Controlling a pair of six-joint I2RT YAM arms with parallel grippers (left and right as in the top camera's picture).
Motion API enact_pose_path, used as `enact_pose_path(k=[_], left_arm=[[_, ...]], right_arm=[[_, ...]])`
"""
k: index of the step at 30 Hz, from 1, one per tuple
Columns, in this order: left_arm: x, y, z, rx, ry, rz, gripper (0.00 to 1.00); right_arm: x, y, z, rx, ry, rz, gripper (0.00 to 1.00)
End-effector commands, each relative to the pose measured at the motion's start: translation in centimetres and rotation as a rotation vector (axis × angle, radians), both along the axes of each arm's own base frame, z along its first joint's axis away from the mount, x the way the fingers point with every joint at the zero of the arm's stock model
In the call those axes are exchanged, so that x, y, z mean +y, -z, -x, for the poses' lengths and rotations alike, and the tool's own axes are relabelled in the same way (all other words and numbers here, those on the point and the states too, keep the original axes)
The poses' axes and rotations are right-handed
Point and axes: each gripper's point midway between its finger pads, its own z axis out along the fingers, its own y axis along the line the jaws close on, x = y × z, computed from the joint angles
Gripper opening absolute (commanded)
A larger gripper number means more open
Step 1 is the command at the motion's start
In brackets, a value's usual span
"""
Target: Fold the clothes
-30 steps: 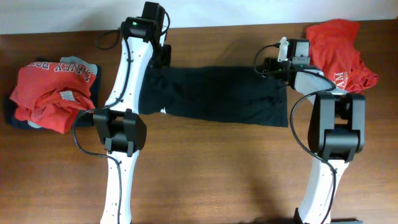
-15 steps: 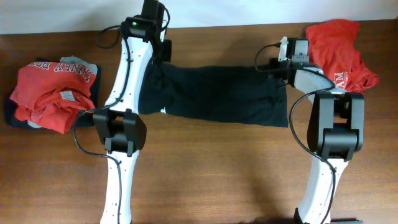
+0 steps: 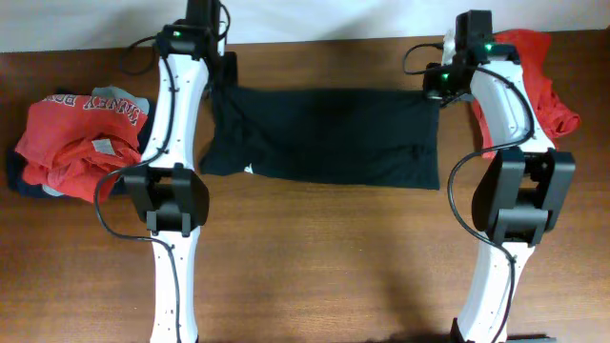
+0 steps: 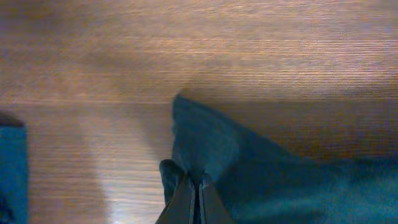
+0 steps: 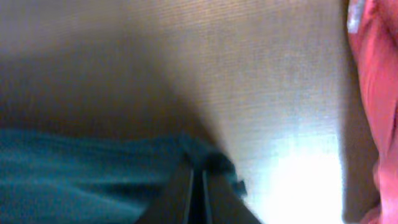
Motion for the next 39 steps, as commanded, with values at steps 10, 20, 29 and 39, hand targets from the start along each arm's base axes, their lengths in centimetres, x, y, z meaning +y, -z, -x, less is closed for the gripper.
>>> enact_pose_path(k=[10, 20, 29, 39], left_arm=[[0.2, 1.3, 1.9, 0.096, -0.007, 0.006, 0.00], [0.1, 2.0, 4.6, 0.207, -0.001, -0.015, 0.01], [0.5, 3.0, 7.1, 0.319, -0.028, -0.023, 0.01], [0.7, 5.5, 9.2, 0.445, -0.028, -0.042, 0.01]], right_arm=[[-1.0, -1.8, 4.9, 0.154, -0.017, -0.217, 0.04], [1.2, -1.5, 6.1, 0.211, -0.067, -0.217, 0.04], [1.0, -0.5, 8.4, 0.315, -0.049, -0.207, 0.04], [0.7, 2.8, 10.5, 0.409, -0.035, -0.186, 0.04]])
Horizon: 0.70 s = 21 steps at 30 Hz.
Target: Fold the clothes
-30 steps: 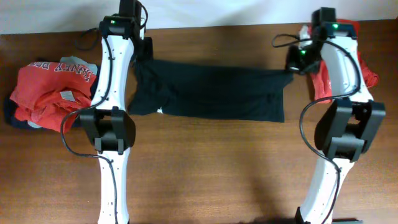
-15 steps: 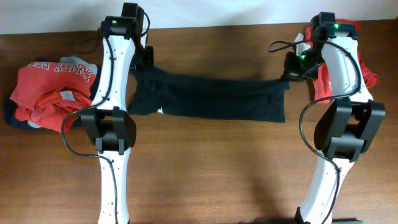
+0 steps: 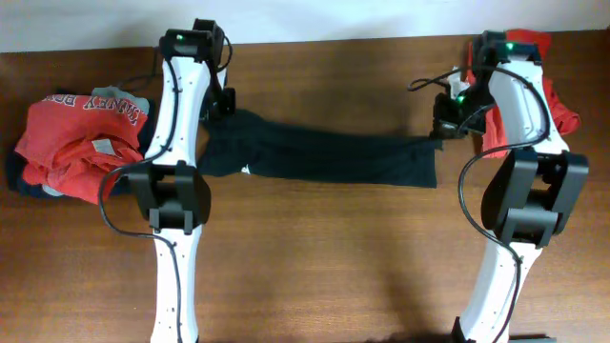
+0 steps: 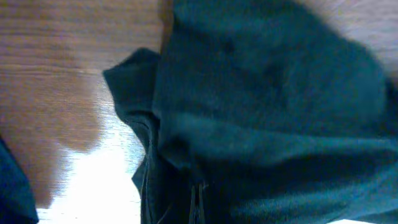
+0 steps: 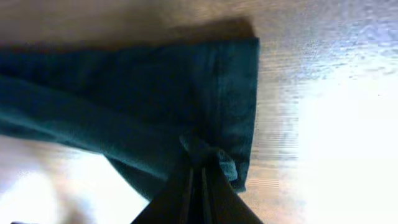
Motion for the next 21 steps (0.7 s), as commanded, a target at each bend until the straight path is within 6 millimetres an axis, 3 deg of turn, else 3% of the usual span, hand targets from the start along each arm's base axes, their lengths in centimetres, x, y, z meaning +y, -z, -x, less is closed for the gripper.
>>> enact_pose_path(k=[1, 12, 13, 14, 15, 21], left_arm=[[0.0, 0.8, 0.2, 0.021, -0.011, -0.007, 0.00], [0.2, 0.9, 1.2, 0.063, -0.010, -0.016, 0.01], [0.1, 0.9, 1.2, 0.064, -0.013, -0.014, 0.11], [0.1, 0.9, 1.2, 0.063, -0.035, -0.014, 0.27], [0.1, 0.9, 1.2, 0.062, -0.055, -0.014, 0.44], [0.2, 0.9, 1.2, 0.062, -0.077, -0.015, 0.72]], right_arm=[[-0.2, 1.0, 0.9, 0.028, -0.011, 0.016, 0.04], [-0.3, 1.6, 1.5, 0.054, -0.011, 0.019, 0.05], [-0.2, 1.6, 1.6, 0.058, -0.011, 0.019, 0.13], [-0.2, 1.6, 1.7, 0.062, -0.012, 0.018, 0.36], [-0.2, 1.6, 1.8, 0.066, -0.011, 0.017, 0.47], [-0.3, 1.5, 2.1, 0.080, -0.009, 0.015, 0.59]])
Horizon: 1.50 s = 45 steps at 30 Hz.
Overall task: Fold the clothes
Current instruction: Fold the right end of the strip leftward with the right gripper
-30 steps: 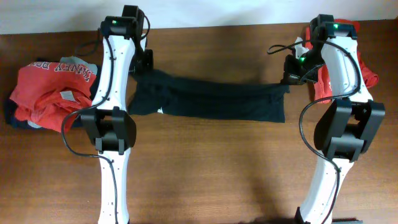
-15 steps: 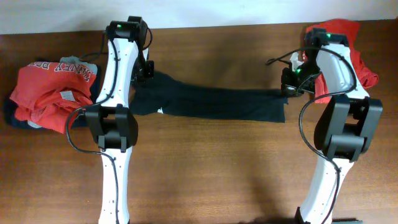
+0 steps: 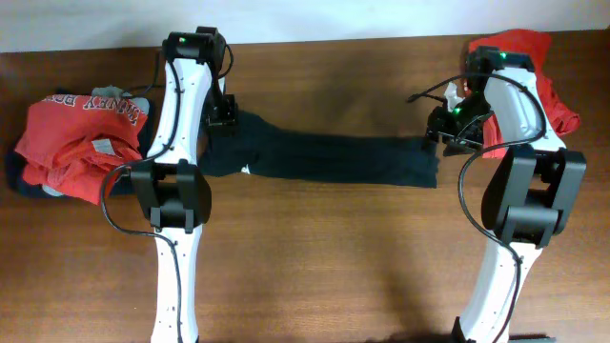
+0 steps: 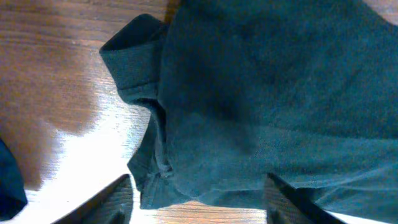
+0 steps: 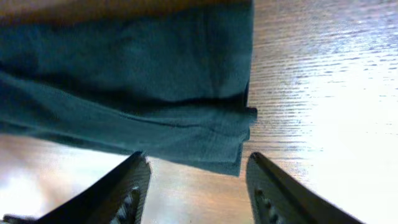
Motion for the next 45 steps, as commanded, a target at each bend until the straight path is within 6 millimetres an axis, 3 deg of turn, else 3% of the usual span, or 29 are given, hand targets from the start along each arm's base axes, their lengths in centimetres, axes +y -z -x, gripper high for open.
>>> enact_pose_path(k=[1, 5, 9, 12, 18, 22, 28, 34, 39, 41, 45], left_arm=[[0.1, 0.3, 0.0, 0.006, -0.023, -0.006, 0.73], [0.7, 0.1, -0.1, -0.006, -0.039, -0.041, 0.76], [2.4, -2.0, -0.9, -0.072, -0.076, -0.075, 0.80], [3.2, -5.2, -2.0, -0.170, -0.100, -0.065, 0.84], [3.5, -13.4, -3.3, -0.406, -0.124, -0.035, 0.87], [3.5, -18.1, -2.9, -0.524, -0.127, -0.018, 0.87], [3.6, -23.0, -1.6, -0.634, -0.130, -0.004, 0.87], [3.8, -25.7, -0.3, -0.682, -0.128, 0.001, 0.87], [4.3, -25.8, 0.1, -0.678, -0.129, -0.033, 0.87], [4.7, -25.9, 0.1, -0.681, -0.135, -0.054, 0.87], [5.3, -26.0, 0.1, -0.685, -0.144, -0.087, 0.87]], right_arm=[[-0.2, -0.1, 0.2, 0.002, -0.007, 0.007, 0.62], [-0.3, -0.1, 0.2, -0.001, -0.008, 0.008, 0.67], [-0.5, 0.1, -0.2, -0.019, -0.003, 0.010, 0.71], [-0.5, 0.6, -0.2, -0.019, -0.006, 0.009, 0.74], [-0.1, 2.9, 0.7, 0.003, -0.003, -0.013, 0.75], [0.2, 4.1, 0.9, -0.002, 0.002, -0.028, 0.75], [1.2, 5.6, 1.1, -0.011, 0.004, -0.059, 0.74], [3.3, 7.0, 2.1, 0.011, -0.005, -0.098, 0.58], [3.8, 7.4, 2.4, 0.020, -0.011, -0.104, 0.17], [3.6, 7.3, 2.3, 0.014, -0.006, -0.103, 0.06], [2.0, 7.1, 1.9, 0.004, 0.036, -0.104, 0.04]])
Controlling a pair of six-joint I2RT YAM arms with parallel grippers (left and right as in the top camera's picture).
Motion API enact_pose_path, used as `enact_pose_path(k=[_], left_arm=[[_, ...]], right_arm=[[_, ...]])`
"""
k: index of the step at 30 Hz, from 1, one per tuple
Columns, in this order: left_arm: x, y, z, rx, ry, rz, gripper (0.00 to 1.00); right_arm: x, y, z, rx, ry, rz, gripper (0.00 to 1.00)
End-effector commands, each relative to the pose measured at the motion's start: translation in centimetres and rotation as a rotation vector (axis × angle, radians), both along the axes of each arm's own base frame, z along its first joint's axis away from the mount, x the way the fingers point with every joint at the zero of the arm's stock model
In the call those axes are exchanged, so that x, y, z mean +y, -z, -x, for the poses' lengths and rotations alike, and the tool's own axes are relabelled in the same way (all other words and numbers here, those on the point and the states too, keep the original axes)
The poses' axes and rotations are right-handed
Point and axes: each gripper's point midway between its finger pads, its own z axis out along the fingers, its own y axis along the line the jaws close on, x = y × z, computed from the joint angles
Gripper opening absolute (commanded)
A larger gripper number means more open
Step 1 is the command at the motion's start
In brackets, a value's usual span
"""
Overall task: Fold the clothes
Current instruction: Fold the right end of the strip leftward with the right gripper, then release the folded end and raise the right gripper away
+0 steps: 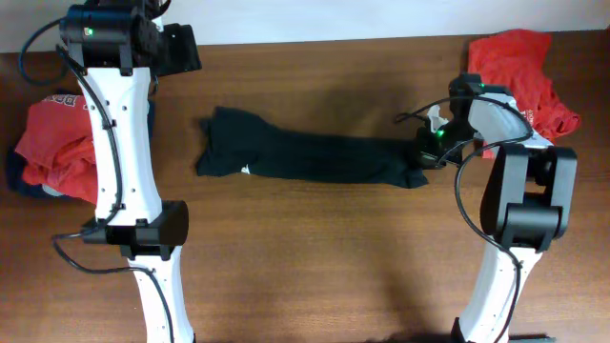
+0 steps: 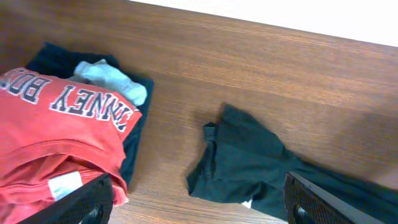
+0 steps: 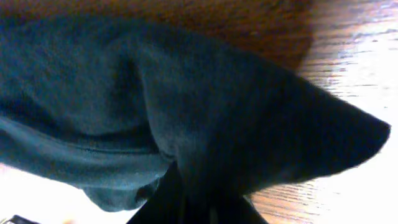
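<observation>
A dark teal shirt (image 1: 315, 160) lies across the middle of the table as a long narrow band; its left end (image 2: 242, 165) also shows in the left wrist view. My right gripper (image 1: 426, 156) is down at the band's right end, shut on a bunched fold of the cloth (image 3: 205, 118). My left gripper (image 1: 181, 50) is high over the table's far left corner, away from the shirt. It is open, its fingers (image 2: 93, 199) spread wide with nothing between them.
A heap of clothes with a red printed shirt (image 1: 57, 143) on top lies at the table's left edge, also seen from the left wrist (image 2: 56, 130). A crumpled red garment (image 1: 519, 71) lies at the far right corner. The table's far edge (image 2: 261, 28) meets a white wall.
My left gripper was open over the shirt's left end and is now far up and to the left. My right gripper has shut on the shirt's right end, which sits bunched slightly inward.
Both grippers first held the far corners of the shirt, spread flat. Then the far edge lay over the near one, the shirt a narrow band, both still shut. Then both stood open over its ends. Now only the right holds cloth.
</observation>
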Motion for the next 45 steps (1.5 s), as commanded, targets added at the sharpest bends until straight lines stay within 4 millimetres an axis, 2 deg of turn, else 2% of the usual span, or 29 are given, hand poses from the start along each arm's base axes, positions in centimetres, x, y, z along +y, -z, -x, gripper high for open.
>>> enact_pose_path(k=[1, 6, 9, 11, 14, 17, 20, 24, 36, 43, 44, 45], left_arm=[[0.9, -1.5, 0.6, -0.035, -0.032, -0.033, 0.87], [0.9, -1.6, 0.6, -0.036, -0.031, -0.032, 0.87], [0.9, -1.6, 0.6, -0.036, -0.031, -0.032, 0.87], [0.9, -1.6, 0.6, -0.036, -0.031, -0.032, 0.87], [0.9, -1.6, 0.6, -0.036, -0.031, -0.031, 0.87], [0.9, -1.6, 0.6, -0.036, -0.031, -0.031, 0.87], [0.9, -1.6, 0.6, -0.036, -0.031, -0.031, 0.87], [0.9, -1.6, 0.6, -0.036, -0.031, -0.031, 0.87], [0.9, -1.6, 0.6, -0.036, -0.031, -0.032, 0.87], [0.9, -1.6, 0.6, -0.036, -0.030, -0.031, 0.87], [0.9, -1.6, 0.6, -0.036, -0.030, -0.031, 0.91], [0.9, -1.6, 0.6, -0.036, -0.030, -0.031, 0.91]], right_arm=[[-1.4, 1.5, 0.7, 0.044, 0.037, 0.000, 0.04], [-5.6, -0.1, -0.1, 0.017, 0.123, 0.003, 0.04], [-8.4, -1.5, -0.8, -0.014, 0.183, 0.008, 0.04], [-9.6, -2.7, -1.2, -0.039, 0.187, 0.000, 0.04], [-9.9, -4.3, -1.6, -0.066, 0.159, -0.016, 0.04], [-9.2, -5.7, -2.0, -0.077, 0.130, -0.015, 0.04], [-7.3, -7.1, -2.4, -0.086, 0.062, -0.027, 0.04], [-3.1, -8.2, -2.5, -0.076, -0.032, -0.034, 0.04], [11.4, -8.2, -1.1, -0.082, -0.357, -0.040, 0.04], [15.3, -7.4, -1.7, -0.125, -0.385, 0.038, 0.07], [15.6, -7.3, -1.7, -0.128, -0.383, 0.039, 0.08], [15.8, -7.3, -1.8, -0.134, -0.387, 0.039, 0.08]])
